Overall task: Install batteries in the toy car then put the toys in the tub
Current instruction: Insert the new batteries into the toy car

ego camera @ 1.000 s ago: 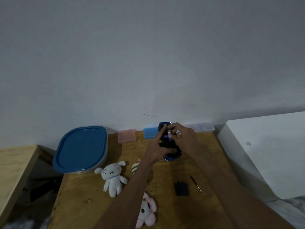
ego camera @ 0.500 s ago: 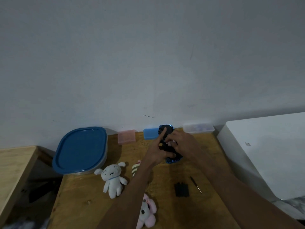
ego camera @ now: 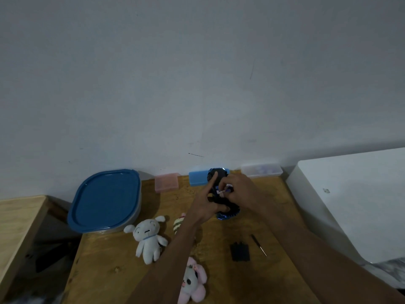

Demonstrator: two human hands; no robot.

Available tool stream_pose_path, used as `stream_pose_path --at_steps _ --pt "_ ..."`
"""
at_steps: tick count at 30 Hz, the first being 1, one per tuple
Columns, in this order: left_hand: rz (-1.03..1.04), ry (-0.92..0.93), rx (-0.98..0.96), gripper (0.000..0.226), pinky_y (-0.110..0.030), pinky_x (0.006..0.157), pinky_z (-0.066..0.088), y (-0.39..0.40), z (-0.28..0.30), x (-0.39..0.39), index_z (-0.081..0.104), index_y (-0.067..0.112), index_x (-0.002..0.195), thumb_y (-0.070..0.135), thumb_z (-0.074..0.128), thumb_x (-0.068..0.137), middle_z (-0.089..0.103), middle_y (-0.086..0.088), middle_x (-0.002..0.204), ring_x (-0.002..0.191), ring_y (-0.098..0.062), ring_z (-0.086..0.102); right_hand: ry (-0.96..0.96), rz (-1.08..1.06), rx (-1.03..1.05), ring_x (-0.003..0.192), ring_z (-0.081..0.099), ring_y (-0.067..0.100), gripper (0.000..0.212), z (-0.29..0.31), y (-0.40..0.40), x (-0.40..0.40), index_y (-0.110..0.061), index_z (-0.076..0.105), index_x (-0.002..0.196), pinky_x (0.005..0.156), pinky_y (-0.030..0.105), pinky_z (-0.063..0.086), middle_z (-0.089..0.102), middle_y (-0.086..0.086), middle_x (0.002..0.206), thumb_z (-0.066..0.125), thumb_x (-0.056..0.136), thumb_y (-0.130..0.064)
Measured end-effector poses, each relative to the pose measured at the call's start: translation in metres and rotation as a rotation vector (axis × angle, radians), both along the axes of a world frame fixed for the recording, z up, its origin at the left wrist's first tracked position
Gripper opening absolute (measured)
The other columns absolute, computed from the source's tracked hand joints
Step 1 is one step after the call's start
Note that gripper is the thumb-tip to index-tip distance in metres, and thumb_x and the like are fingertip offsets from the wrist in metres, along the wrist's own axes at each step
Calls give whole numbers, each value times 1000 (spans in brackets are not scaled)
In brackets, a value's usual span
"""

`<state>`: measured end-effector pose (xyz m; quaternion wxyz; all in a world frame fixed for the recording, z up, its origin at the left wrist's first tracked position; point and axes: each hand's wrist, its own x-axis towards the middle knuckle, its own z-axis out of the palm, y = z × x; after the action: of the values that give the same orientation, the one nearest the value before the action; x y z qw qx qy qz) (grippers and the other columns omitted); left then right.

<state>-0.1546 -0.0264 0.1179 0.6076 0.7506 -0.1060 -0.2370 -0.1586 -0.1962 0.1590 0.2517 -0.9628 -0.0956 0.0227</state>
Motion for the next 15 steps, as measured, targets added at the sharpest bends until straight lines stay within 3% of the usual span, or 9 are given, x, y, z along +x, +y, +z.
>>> stream_pose_path --at_steps 5,8,11,15 --pt "21 48 -67 117 -52 96 55 0 9 1 24 48 153 -4 87 69 52 1 138 120 -26 59 84 -199 320 95 65 19 29 10 0 5 -15 69 115 75 20 51 67 4 105 46 98 -8" --pt "36 67 -99 117 -51 94 57 1 12 0 22 49 152 -5 86 70 51 -3 137 118 -28 61 99 -278 382 97 67 21 30 6 0 2 -18 58 127 73 25 55 69 5 109 46 101 -8" --pt "56 84 -122 115 -47 88 60 4 12 0 25 53 147 -7 85 70 51 -4 136 110 -25 66 26 -380 494 98 69 16 17 1 0 -2 -21 60 113 81 32 60 73 -1 106 57 99 -11" --pt "58 61 -119 114 -36 75 63 8 9 0 28 48 151 -5 87 69 53 -6 138 103 -17 68 -18 -431 544 96 65 10 18 -2 3 -8 -20 68 104 76 16 54 66 -1 108 70 91 -9"
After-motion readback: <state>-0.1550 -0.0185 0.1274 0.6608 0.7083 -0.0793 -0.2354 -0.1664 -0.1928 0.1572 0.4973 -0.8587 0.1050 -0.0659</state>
